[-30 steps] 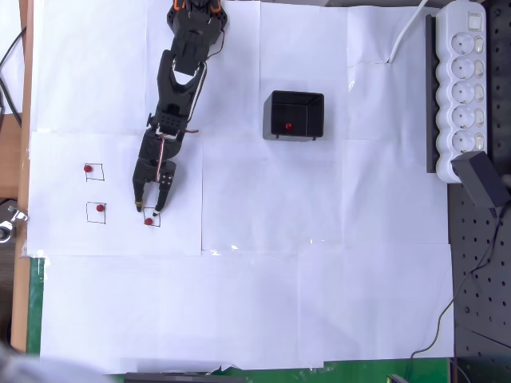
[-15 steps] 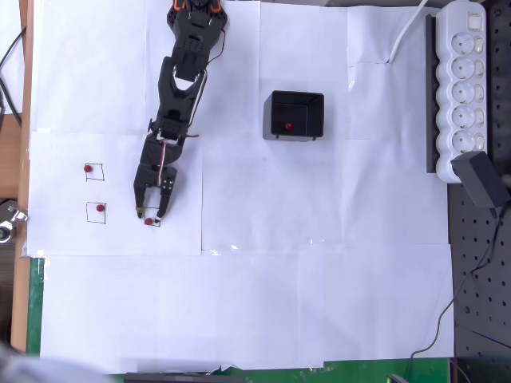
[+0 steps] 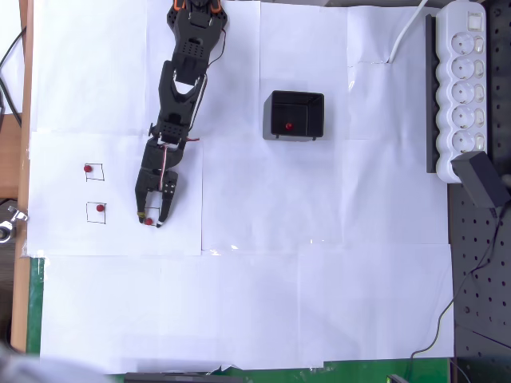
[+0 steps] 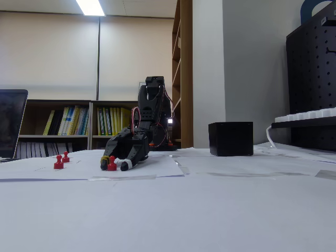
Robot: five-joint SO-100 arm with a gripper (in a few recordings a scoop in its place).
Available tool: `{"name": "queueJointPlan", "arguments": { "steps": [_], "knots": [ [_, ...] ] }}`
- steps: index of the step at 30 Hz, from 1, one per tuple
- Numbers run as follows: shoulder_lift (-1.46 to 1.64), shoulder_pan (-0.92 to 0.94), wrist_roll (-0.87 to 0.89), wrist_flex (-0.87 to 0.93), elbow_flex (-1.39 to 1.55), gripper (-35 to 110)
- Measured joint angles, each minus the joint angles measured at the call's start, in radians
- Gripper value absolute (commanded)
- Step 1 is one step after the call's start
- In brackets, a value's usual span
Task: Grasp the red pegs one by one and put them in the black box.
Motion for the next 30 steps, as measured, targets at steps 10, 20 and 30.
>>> {"name": "queueJointPlan", "arguments": {
  "steps": [10,20,30],
  "knots": [
    [0.0,-0.017,0.018,0.011,0.009,0],
    [-0.314,-0.058,0.005,0.874,0.135,0],
    [-0.594,-0.506,-0.285,2.279,0.736,0]
  ]
}}
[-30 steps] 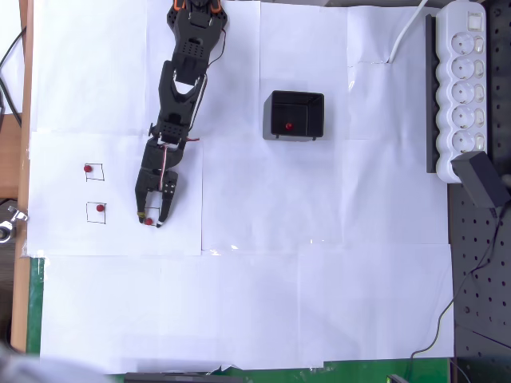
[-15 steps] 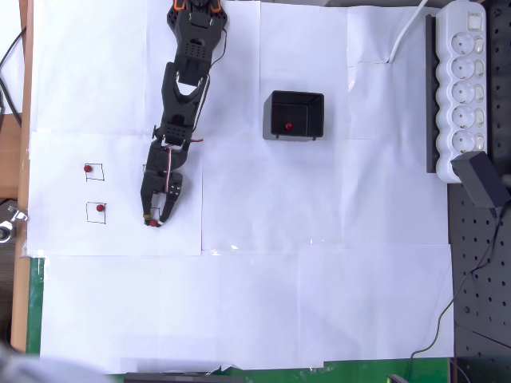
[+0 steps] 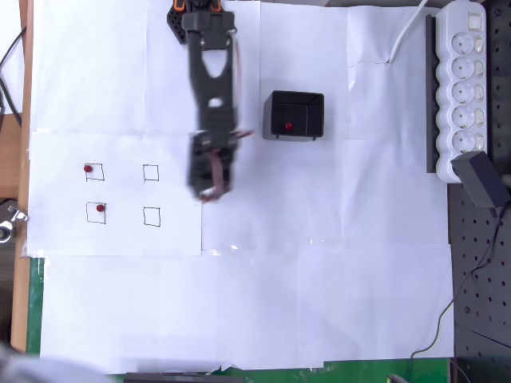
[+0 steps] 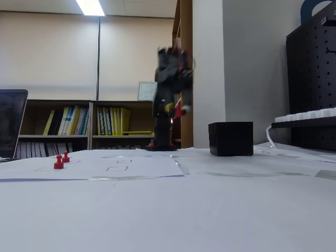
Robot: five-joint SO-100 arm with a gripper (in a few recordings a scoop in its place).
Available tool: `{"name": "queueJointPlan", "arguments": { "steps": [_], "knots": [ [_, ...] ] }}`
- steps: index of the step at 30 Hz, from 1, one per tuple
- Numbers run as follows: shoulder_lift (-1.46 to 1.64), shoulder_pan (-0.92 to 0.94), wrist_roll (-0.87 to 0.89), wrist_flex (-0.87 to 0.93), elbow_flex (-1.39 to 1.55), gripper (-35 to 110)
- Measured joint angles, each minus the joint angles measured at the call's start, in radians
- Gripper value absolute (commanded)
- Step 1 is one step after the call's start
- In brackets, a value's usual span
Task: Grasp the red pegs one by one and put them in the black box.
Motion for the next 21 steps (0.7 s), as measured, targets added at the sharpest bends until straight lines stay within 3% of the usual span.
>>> {"name": "queueJointPlan", "arguments": {
  "steps": [4,11,17,21],
  "knots": [
    [-0.037,-0.19,-0.054,0.095,0.012,0],
    [-0.018,-0.433,-0.133,0.106,-0.008,0],
    [0.123,-0.491,-0.129,0.06,-0.058,1],
    [0.172,-0.482,-0.115,0.026,-0.08,12]
  ]
}}
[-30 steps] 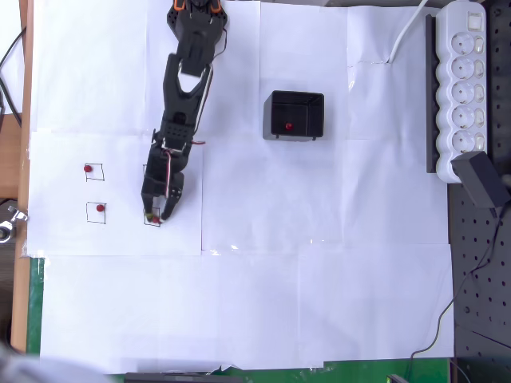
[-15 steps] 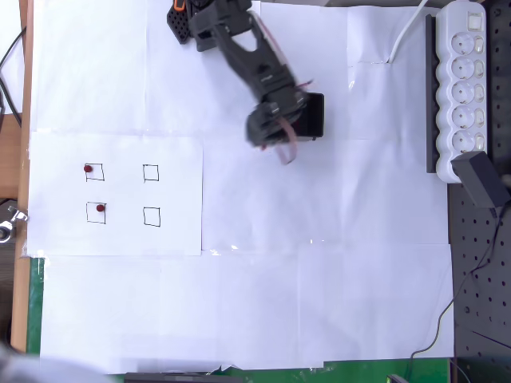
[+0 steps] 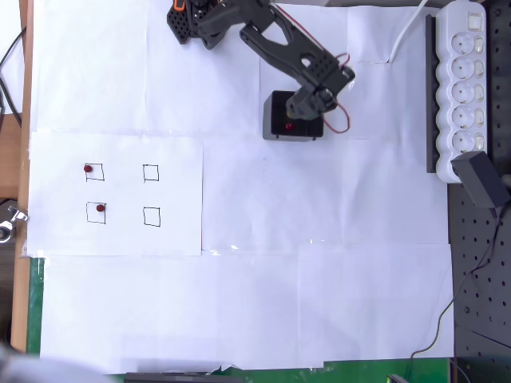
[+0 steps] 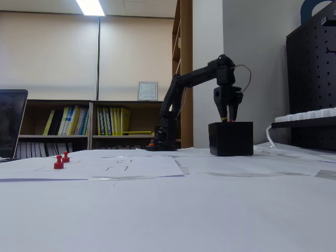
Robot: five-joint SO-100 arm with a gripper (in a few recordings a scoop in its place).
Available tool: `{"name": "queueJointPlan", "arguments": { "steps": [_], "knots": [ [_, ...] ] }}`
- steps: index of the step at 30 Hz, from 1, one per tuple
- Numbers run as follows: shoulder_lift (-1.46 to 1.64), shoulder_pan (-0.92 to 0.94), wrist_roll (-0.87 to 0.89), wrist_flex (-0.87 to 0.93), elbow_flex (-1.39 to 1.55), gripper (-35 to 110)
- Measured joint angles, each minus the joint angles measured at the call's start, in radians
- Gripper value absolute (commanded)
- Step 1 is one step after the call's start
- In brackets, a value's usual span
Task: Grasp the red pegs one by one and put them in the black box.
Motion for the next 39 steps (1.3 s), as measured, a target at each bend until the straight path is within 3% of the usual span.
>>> {"name": "queueJointPlan", "arguments": {
  "steps": [11,14,18,23,24,28,34,39],
  "knots": [
    [-0.028,0.081,0.0,0.075,0.124,16],
    [-0.147,0.138,0.038,0.074,0.133,16],
    [-0.488,0.367,0.164,-0.044,-0.084,15],
    [-0.841,0.784,0.382,-0.555,-0.776,15],
    [-0.896,0.888,0.446,-0.753,-0.999,15],
    [-0.882,1.132,0.52,-1.315,-1.431,13],
    [-0.531,1.347,0.525,-2.005,-1.545,14],
    [-0.298,1.413,0.477,-2.204,-1.493,14]
  ]
}}
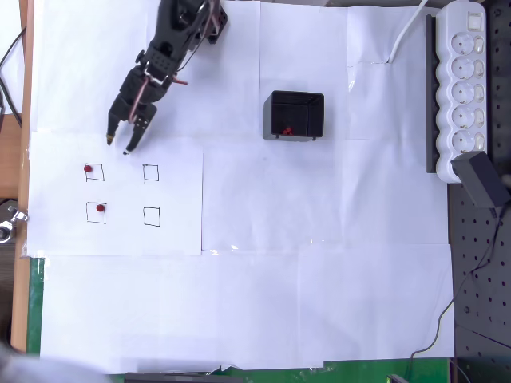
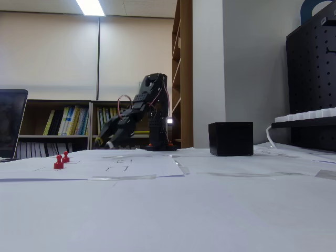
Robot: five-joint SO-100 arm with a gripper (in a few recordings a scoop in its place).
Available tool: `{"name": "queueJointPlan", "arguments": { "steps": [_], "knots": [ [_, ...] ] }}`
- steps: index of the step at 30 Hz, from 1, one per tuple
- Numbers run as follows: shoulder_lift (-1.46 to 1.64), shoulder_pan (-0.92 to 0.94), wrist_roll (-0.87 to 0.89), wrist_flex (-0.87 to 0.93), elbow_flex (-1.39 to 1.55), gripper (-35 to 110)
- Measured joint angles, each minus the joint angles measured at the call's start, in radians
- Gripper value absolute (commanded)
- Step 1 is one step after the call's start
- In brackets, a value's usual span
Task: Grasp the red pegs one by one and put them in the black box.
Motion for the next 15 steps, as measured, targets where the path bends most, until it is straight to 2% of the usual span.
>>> {"name": "queueJointPlan", "arguments": {
  "steps": [6,15],
  "knots": [
    [0.213,0.018,-0.048,-0.167,0.11,14],
    [0.403,0.044,-0.103,-0.238,0.288,13]
  ]
}}
